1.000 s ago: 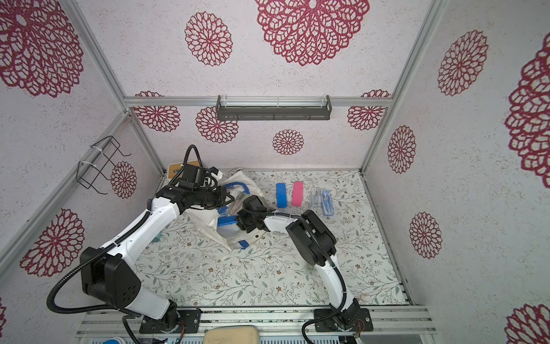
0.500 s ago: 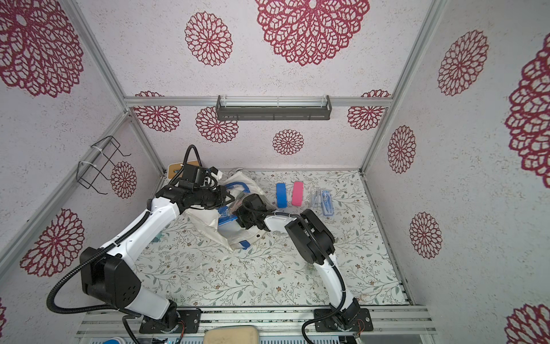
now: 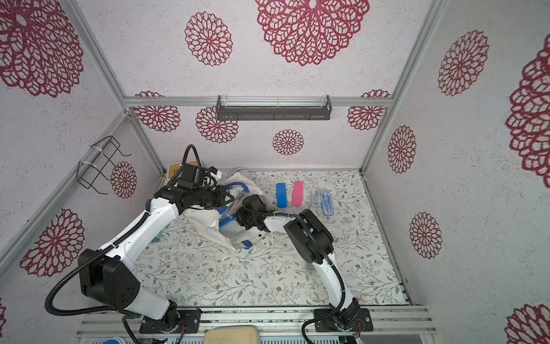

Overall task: Take out the compass set from the canvas bag
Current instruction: Pick up the compass set from the canvas bag, then place the compass set at the center of the board.

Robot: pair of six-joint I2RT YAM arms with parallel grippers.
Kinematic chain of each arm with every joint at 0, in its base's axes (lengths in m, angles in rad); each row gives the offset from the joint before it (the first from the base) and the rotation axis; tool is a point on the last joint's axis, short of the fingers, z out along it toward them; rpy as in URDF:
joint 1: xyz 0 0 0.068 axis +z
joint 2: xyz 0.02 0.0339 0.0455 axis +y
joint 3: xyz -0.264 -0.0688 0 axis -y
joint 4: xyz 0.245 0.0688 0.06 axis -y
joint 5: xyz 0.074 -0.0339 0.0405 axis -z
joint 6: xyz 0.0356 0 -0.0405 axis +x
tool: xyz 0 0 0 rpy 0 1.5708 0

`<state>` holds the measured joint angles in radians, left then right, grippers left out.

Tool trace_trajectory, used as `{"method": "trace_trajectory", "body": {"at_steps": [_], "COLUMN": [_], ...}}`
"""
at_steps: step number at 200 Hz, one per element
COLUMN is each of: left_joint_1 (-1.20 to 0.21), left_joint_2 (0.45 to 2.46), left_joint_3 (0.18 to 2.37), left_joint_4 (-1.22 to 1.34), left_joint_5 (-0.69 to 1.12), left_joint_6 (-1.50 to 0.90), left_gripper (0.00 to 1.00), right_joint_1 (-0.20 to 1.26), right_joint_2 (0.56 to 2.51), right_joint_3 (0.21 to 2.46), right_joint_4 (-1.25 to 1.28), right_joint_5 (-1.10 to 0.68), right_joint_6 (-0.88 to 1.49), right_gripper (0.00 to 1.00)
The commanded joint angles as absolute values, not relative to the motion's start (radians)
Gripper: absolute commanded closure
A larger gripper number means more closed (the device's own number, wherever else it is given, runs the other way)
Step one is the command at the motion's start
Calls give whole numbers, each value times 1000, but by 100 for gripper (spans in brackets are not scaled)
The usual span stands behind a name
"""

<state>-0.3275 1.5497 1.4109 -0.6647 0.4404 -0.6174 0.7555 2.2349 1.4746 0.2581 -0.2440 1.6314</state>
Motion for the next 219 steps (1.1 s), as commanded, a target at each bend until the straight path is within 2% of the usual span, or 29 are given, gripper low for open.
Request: {"method": "trace_trajectory", "body": {"at_steps": [1, 62, 114, 157, 187, 219], "left_joint_1": [-308, -245, -224, -214, -204, -198], "left_joint_2": [1540, 1579, 1598, 1589, 1574, 1563], "left_joint_3": [1436, 1457, 1456, 1456, 1453, 1454], "left_joint_4": [-629, -597, -570, -567, -577, -587], "left_joint_5": [469, 478, 491, 492, 492, 492], "left_joint_6": [-633, -647, -652, -645, -640, -632], "left_gripper": [100, 100, 100, 100, 100, 100], "right_joint_1": [747, 696, 605, 422, 315, 304], "right_joint_2": [2125, 1903, 1724, 1569, 1531, 1514], "right_joint_3": [1451, 1395, 1425, 1354, 1385, 1343], "right_joint_4": [225, 16, -225, -306, -567, -787], "right_joint_5": [-266, -276, -277, -446, -523, -493], "right_joint_6": [1575, 1364, 1061, 834, 583, 419], "right_gripper": [88, 89, 89, 89, 89, 89]}}
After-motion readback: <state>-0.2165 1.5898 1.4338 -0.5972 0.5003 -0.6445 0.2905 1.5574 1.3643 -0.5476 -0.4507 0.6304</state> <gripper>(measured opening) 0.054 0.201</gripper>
